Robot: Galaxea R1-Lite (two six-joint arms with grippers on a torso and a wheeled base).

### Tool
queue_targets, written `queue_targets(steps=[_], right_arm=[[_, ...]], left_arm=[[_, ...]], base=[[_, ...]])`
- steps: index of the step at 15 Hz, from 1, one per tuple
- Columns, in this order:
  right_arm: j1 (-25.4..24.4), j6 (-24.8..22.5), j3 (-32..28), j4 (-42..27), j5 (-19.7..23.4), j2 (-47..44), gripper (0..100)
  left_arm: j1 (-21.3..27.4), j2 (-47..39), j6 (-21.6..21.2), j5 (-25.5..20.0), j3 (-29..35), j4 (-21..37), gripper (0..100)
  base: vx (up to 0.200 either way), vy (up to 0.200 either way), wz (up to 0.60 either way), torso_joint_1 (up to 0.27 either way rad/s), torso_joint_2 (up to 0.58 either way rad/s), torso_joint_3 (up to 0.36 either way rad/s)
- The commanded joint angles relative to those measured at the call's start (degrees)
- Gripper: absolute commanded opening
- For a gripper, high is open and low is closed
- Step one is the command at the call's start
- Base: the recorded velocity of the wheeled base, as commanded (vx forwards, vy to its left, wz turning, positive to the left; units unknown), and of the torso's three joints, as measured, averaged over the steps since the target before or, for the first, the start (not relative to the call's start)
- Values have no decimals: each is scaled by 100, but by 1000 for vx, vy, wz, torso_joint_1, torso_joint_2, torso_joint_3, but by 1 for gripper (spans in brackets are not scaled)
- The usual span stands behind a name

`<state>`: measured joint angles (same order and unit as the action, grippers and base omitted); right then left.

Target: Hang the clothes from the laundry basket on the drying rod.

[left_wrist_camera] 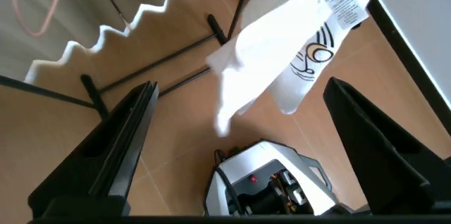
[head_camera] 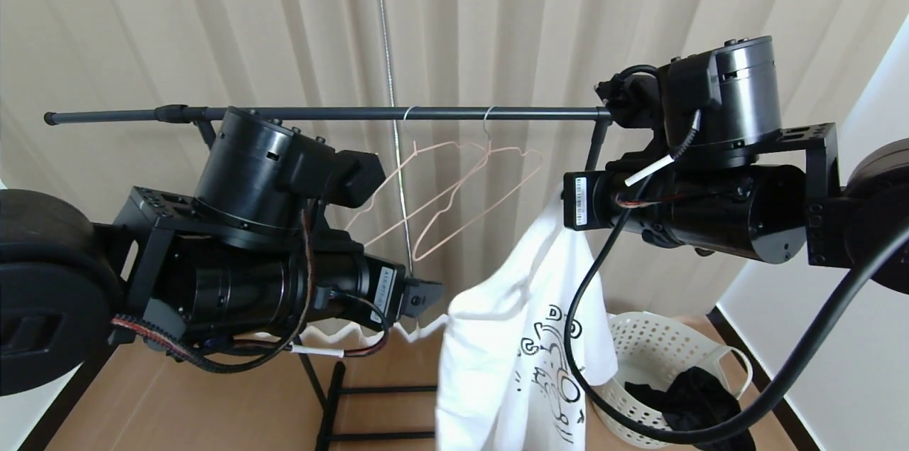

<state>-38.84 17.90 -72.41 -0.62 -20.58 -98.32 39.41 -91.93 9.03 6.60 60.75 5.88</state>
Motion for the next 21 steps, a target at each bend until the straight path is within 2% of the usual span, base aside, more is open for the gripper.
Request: queue_targets(steps=[1,3,4,5,7,10,12,15,21], right_arm=[[-1,-49,61,-8,-104,208,0],[8,-216,104,-8,-122,322,0],[96,-506,298,18,-113,463,0],[113,-594,386,18,-122,471,0],[113,-603,430,18,-122,507,0],[113,-682,500,18,-122,533,0],[113,-717,509,18,-113,542,0],[113,-832,509,27,-113,603,0],[113,-832,518,27,-113,612,0]], left_arm=[[-390,52,-218,-27,-19,-139,100],[-628,35,-394,-44,-28,-245,100],[-944,-62,-604,-62,-1,-465,100],[-1120,-203,-745,-71,16,-667,100],[-1304,-396,-947,-71,7,-1001,100],[-1463,-800,-1009,-71,87,-1317,100],[-1700,-1152,-1272,-79,289,-1502,100],[-1937,-1846,-1325,-361,886,-1765,100],[-2271,-2980,-1527,-413,1897,-1959,100]], base=[[0,0,0,0,0,0],[0,0,0,0,0,0],[0,0,0,0,0,0],[0,0,0,0,0,0],[0,0,0,0,0,0],[0,0,0,0,0,0],[0,0,0,0,0,0],[0,0,0,0,0,0],[0,0,0,0,0,0]])
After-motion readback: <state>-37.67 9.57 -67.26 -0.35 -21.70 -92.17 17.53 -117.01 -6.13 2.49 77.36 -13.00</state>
